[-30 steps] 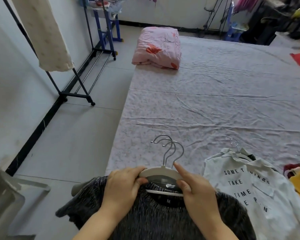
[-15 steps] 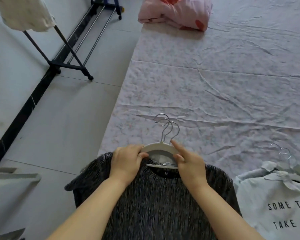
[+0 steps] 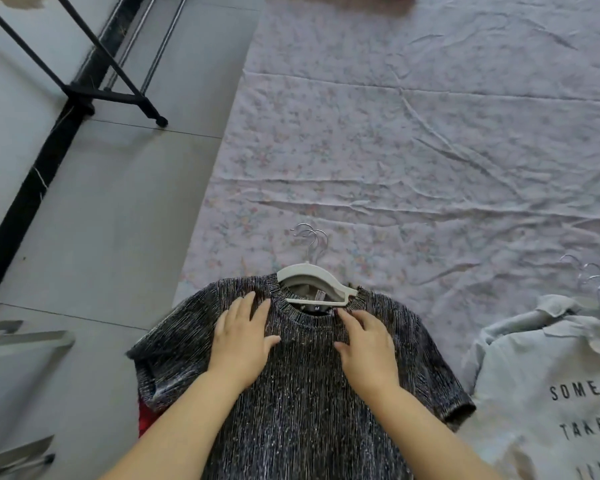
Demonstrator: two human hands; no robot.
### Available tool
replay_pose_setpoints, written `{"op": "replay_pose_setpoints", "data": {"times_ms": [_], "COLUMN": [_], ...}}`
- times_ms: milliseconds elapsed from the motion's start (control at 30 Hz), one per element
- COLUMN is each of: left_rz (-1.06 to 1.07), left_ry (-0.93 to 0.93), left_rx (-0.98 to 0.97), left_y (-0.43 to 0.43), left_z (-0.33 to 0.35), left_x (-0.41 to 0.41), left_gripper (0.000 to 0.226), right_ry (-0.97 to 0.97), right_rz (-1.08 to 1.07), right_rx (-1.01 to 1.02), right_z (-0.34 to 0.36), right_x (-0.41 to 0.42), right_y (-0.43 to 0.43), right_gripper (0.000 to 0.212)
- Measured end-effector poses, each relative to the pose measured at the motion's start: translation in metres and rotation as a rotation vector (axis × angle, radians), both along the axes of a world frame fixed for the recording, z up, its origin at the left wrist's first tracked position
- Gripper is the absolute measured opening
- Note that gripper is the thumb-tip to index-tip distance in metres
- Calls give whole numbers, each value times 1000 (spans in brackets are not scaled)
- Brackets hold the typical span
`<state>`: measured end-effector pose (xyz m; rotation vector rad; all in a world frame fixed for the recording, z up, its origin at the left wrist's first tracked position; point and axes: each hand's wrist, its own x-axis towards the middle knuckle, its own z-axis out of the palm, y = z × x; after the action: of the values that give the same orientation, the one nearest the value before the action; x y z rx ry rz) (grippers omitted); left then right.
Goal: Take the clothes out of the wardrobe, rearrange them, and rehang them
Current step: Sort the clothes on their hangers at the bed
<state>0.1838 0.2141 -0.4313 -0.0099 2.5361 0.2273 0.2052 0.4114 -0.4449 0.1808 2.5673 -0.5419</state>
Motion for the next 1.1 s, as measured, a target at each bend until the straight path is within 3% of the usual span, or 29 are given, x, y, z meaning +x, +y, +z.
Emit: {"op": "replay_pose_setpoints", "data": {"times_ms": [600,833,1100], "left_rz": [-210,-378,-428], "left_ry": [93,177,223], "left_rx": [81,91,134], "left_y": [-2,8,3], "left_z": [93,142,198], "left_x": [87,123,180], "left_gripper": [37,33,25], "right_ry": [22,57,119], "right_rz": [-136,-268,-372], "right_rx": [-23,-16,11], "right_z": [109,163,223], "right_x": [80,153,237], "right_y": [12,18,7], "right_gripper": [38,38,39]}}
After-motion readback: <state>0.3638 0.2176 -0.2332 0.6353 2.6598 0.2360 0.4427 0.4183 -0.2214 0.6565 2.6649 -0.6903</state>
